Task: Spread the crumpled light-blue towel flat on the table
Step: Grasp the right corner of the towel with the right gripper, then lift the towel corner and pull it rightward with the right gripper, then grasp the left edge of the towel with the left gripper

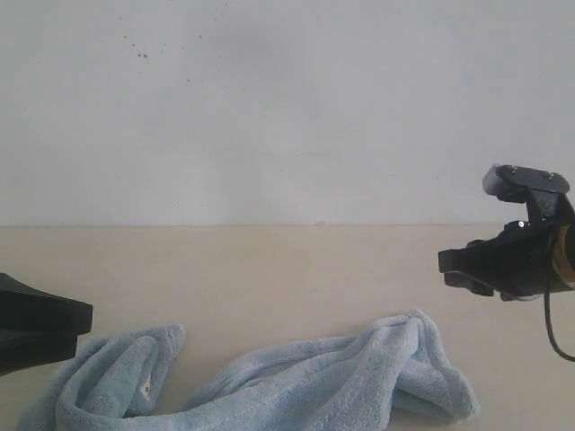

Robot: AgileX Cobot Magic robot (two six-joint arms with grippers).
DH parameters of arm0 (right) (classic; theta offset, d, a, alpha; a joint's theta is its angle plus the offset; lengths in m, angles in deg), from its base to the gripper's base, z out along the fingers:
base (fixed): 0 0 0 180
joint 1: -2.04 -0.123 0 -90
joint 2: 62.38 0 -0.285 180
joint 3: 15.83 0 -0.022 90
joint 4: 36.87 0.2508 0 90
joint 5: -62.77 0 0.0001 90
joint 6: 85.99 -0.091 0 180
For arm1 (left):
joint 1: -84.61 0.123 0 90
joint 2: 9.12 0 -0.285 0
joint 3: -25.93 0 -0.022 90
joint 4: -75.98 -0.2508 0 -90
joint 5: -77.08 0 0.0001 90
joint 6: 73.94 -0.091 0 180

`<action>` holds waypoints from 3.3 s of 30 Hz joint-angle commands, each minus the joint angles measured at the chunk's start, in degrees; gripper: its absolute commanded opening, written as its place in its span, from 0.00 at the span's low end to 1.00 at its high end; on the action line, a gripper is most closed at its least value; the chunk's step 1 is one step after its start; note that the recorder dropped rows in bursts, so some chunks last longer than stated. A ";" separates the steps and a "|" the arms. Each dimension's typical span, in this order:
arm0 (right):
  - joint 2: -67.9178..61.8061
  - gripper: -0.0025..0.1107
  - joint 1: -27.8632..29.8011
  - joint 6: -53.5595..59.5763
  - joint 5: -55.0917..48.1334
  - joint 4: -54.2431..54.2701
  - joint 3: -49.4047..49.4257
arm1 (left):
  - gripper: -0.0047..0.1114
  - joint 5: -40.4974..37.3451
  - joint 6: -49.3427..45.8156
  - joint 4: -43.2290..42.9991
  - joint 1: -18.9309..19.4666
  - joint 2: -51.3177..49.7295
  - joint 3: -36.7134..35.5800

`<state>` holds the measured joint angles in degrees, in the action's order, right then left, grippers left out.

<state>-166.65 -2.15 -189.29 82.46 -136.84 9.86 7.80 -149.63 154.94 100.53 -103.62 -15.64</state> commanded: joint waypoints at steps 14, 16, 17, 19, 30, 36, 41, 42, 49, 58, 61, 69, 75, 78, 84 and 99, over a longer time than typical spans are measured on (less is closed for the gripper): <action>-14.86 0.45 -6.96 0.01 -8.73 0.03 -8.71 | 0.60 -0.69 -0.86 0.17 0.05 0.67 -0.25; -15.20 0.45 -7.57 0.91 -10.17 0.03 -8.71 | 0.60 -0.69 -0.86 0.33 0.05 0.67 -0.25; -15.37 0.45 -7.72 1.37 -10.43 0.03 -8.82 | 0.60 -0.69 -0.86 0.61 0.05 0.67 -0.25; -16.09 0.45 -7.72 1.53 -10.47 0.03 -9.23 | 0.60 -0.69 -0.86 0.74 0.05 0.67 -0.25; -19.55 0.45 -7.80 0.76 -9.57 0.03 -10.41 | 0.60 -0.69 -0.86 0.97 0.05 0.67 -0.25; -20.93 0.35 -7.80 1.46 -7.08 0.03 -10.41 | 0.60 -0.69 -1.06 1.09 0.05 0.67 -0.25; -18.26 0.02 -7.80 1.00 -4.68 0.03 -10.41 | 0.60 -0.69 -1.06 0.97 0.05 0.67 -0.25; -17.13 0.02 -7.80 0.18 -4.68 0.03 -10.41 | 0.60 -0.69 -1.22 0.97 0.05 0.67 -0.25; 3.81 0.02 -7.70 -1.13 -11.80 0.03 3.20 | 0.60 6.31 -2.16 0.73 0.05 0.57 -0.25; 37.12 0.02 -7.70 -4.30 -16.39 0.03 12.77 | 0.60 11.81 -2.84 4.71 0.05 0.57 -0.25; 44.45 0.02 -7.70 -3.94 -19.02 0.03 15.57 | 0.60 11.72 -5.13 9.58 0.05 0.57 -0.25; 49.49 0.02 -7.70 -4.11 -17.73 0.03 26.56 | 0.60 16.89 -9.80 12.84 0.05 0.57 -0.25; 48.81 0.02 -7.70 -2.82 -16.95 0.03 30.09 | 0.60 16.90 -13.37 19.20 -2.26 -1.17 -0.11; 48.81 0.02 -7.70 -2.82 -15.21 0.03 30.10 | 0.60 17.32 -14.19 19.75 -7.04 -2.38 1.69; 48.81 0.02 -7.70 -2.74 -12.18 0.03 30.10 | 0.60 34.31 -11.37 11.06 -18.87 -5.52 11.49; 48.81 0.02 -7.70 -2.59 -10.39 0.03 30.10 | 0.60 42.97 -11.13 8.22 -21.10 -20.82 15.70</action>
<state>-117.88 -9.92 -192.51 71.80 -136.75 39.80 49.71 -159.57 163.33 79.87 -123.73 -0.37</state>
